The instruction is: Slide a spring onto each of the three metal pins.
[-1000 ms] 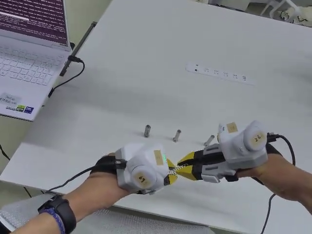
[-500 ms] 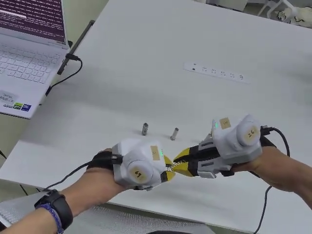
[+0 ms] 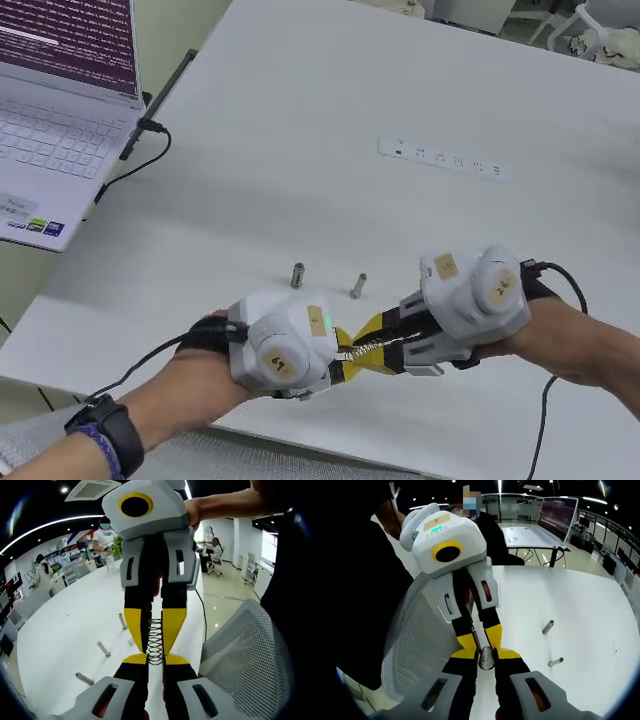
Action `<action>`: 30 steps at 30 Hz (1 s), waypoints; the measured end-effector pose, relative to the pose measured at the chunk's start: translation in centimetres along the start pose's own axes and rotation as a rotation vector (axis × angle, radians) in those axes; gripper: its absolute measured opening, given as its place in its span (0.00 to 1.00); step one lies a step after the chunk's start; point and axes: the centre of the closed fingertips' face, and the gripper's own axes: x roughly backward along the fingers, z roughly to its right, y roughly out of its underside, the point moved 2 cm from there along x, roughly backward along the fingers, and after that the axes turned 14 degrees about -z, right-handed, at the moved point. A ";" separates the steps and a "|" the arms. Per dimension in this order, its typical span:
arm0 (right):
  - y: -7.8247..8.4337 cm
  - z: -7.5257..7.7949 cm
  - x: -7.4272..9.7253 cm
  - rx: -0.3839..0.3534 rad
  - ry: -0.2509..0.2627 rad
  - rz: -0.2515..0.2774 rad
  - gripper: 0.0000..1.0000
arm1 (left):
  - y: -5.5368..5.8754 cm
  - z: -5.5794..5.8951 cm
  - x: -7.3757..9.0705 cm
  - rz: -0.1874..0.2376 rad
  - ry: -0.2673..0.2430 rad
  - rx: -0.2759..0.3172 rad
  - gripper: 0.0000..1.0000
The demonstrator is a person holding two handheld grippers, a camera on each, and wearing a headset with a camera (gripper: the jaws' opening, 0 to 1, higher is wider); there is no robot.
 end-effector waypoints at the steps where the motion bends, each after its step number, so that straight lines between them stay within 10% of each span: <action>1: 0.1 0.0 0.0 0.007 -0.002 -0.005 0.10 | 0.0 0.0 0.0 0.001 0.002 0.000 0.02; 30: 1.3 0.0 -0.6 0.099 0.024 -0.117 0.09 | 0.1 0.3 -0.7 0.002 0.033 0.022 0.03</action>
